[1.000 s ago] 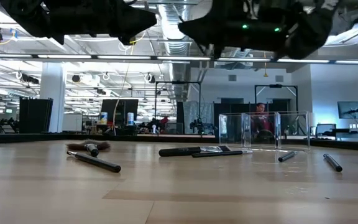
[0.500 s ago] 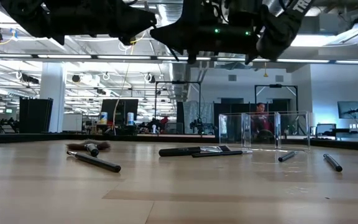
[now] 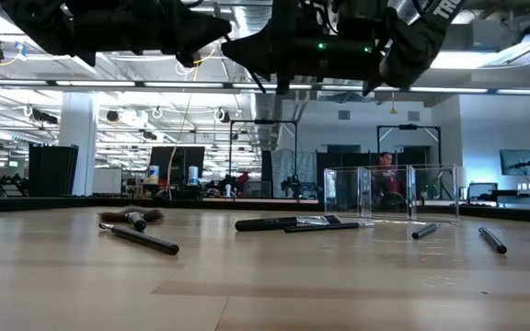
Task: Pick & Place Makeup Brushes
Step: Put the black eyeshadow brush into the makeup organizer
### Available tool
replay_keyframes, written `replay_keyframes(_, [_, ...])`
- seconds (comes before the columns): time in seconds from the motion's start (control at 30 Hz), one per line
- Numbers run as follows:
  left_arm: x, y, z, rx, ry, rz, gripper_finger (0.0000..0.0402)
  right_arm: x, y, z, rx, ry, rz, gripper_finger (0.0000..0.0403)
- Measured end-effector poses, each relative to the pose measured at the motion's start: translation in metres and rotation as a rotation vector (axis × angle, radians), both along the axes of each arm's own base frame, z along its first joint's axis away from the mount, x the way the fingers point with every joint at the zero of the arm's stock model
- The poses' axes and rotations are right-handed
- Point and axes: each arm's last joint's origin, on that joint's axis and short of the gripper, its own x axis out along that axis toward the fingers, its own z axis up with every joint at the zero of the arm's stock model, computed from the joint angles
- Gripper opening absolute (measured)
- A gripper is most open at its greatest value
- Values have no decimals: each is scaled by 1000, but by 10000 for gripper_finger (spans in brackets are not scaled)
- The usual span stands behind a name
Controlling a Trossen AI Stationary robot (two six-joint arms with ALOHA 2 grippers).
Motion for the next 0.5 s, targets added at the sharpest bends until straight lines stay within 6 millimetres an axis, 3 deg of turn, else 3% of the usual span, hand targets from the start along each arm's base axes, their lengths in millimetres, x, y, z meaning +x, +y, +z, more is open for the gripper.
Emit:
replay_keyframes(0.3, [0,0,0,-14,7,4,16,-6,3,11,-40,82,-37,92])
replay_keyframes(0.5, [0,2,0,-21,5,62,15,-39,10,42,-46,331,-213,145])
